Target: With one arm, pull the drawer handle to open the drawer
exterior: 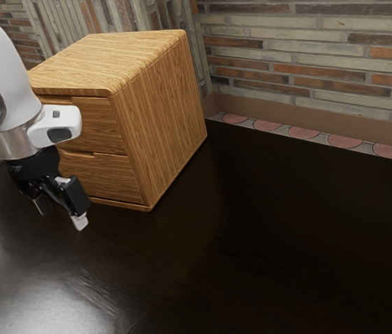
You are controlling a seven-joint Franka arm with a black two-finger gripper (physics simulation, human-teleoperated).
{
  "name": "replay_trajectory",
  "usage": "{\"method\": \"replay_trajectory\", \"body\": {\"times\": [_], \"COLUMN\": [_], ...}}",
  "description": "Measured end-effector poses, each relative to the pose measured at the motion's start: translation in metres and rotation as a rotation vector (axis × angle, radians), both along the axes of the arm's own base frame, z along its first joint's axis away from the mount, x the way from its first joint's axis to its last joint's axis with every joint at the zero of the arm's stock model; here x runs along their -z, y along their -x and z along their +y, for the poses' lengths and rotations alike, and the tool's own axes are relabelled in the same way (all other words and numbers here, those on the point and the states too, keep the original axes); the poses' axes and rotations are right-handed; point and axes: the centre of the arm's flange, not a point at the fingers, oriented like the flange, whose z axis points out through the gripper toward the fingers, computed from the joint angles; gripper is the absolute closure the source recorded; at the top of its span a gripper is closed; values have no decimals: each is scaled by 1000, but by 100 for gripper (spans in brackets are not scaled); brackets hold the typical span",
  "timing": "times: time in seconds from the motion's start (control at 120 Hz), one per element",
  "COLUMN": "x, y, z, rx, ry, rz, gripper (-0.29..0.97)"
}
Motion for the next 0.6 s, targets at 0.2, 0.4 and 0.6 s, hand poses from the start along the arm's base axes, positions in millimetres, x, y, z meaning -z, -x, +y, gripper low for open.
{"method": "replay_trajectory", "body": {"times": [0.2, 0.4, 0.6], "x": [-10, -11, -15], "y": [4, 14, 22], "z": [-9, 43, 63], "rx": [48, 156, 423], "ry": [-19, -66, -97], "rz": [-51, -37, -19], "gripper": [0, 0, 0]}}
